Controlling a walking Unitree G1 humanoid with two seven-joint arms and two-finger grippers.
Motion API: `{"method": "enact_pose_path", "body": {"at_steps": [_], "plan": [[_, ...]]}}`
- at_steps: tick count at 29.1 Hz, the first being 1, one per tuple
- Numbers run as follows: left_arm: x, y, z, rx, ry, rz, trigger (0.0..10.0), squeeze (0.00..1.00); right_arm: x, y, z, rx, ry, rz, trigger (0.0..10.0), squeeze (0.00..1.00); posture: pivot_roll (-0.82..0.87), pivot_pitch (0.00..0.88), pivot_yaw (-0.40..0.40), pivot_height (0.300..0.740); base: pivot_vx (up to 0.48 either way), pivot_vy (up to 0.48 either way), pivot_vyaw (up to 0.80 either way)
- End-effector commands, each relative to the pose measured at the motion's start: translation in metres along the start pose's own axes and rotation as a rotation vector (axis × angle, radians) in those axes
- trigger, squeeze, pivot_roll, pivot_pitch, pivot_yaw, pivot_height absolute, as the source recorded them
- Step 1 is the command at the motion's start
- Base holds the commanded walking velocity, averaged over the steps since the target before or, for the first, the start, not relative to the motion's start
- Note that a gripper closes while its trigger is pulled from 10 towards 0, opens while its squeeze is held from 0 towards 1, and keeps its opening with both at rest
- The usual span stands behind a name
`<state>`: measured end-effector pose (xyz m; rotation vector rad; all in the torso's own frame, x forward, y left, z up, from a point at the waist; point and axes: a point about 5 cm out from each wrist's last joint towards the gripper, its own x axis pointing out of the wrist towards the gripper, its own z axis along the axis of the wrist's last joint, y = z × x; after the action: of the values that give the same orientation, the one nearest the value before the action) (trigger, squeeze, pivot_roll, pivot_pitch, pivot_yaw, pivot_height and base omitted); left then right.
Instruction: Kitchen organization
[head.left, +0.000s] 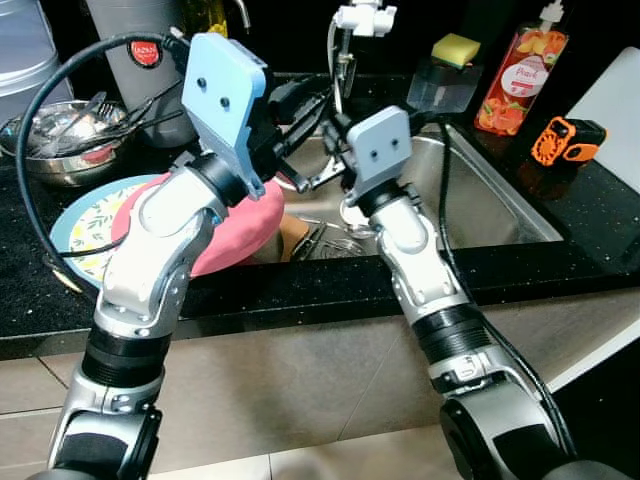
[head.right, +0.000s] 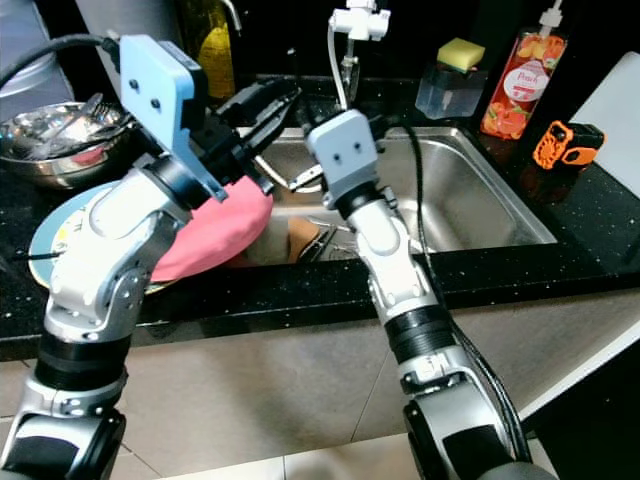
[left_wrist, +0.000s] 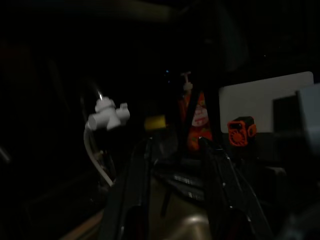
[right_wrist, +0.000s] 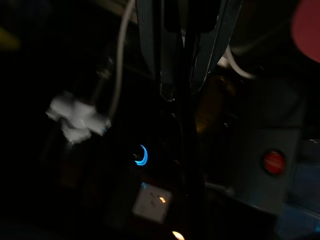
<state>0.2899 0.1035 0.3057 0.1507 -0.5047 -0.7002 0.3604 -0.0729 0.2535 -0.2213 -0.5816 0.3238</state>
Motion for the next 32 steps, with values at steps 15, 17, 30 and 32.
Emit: {"method": "enact_pose_path", "body": {"at_steps": [15,17,30,32], "plan": [[-0.015,0.027,0.002,0.013,0.011,0.187,10.0,0.00,-0.039,-0.023,-0.095,0.005,0.613,-0.094,10.0,1.00,0.29,0.000,-0.103,0.740,0.000,0.000,0.00],[-0.016,0.029,0.003,0.016,0.011,0.198,10.0,0.00,-0.040,-0.022,-0.095,0.021,0.617,-0.092,10.0,1.00,0.29,0.000,-0.108,0.740,0.000,0.000,0.00],[-0.026,0.062,-0.003,0.079,0.071,0.398,10.0,0.00,-0.020,-0.024,-0.070,0.196,0.443,-0.102,10.0,1.00,0.27,0.000,-0.087,0.740,0.000,0.000,0.00],[-0.035,0.084,-0.005,0.120,0.116,0.536,10.0,0.00,-0.012,-0.030,-0.044,0.286,0.262,-0.101,10.0,0.00,0.26,0.000,-0.075,0.740,0.000,0.000,0.00]]}}
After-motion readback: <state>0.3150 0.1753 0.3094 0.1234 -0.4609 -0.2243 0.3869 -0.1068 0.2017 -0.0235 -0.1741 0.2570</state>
